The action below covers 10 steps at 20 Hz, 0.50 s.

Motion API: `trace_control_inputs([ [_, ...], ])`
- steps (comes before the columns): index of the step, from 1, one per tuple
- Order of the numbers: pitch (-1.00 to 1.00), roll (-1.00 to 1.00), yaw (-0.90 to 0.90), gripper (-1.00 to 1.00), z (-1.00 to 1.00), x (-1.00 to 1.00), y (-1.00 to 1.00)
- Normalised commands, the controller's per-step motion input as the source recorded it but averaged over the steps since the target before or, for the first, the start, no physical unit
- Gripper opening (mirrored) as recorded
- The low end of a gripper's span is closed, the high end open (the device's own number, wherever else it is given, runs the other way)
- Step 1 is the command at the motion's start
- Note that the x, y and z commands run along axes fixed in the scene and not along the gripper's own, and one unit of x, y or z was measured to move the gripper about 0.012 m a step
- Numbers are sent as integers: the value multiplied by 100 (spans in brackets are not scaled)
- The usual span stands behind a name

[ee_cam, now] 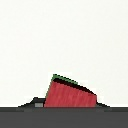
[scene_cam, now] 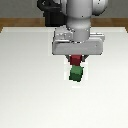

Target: Place the red cube on top of the green cube.

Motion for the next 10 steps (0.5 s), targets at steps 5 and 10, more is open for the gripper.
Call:
trace_control_inputs([
  [5,0,0,0,100,-40,0,0],
  [10,0,0,0,100,0,0,0],
])
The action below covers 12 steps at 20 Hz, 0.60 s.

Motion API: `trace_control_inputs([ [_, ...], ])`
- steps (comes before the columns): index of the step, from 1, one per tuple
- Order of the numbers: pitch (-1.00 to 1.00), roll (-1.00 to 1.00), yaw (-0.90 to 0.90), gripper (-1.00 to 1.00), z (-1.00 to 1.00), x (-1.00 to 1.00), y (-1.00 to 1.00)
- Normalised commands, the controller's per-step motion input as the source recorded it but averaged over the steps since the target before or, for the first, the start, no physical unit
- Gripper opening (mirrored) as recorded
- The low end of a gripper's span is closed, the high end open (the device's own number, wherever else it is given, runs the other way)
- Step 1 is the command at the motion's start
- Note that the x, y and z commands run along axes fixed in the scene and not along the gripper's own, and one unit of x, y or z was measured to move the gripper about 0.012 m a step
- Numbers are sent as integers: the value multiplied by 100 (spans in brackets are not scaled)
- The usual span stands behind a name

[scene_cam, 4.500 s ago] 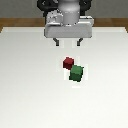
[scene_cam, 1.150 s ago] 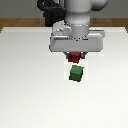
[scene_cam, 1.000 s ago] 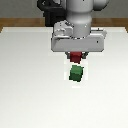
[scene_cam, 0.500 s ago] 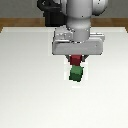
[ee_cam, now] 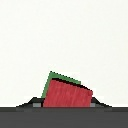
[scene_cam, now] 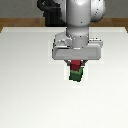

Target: Place the red cube on top of the green cube.

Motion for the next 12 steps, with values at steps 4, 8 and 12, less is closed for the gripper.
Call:
trace_control_inputs([
  [4,0,0,0,100,0,0,0],
  [8,0,0,0,100,0,0,0],
  [12,0,0,0,100,0,0,0],
])
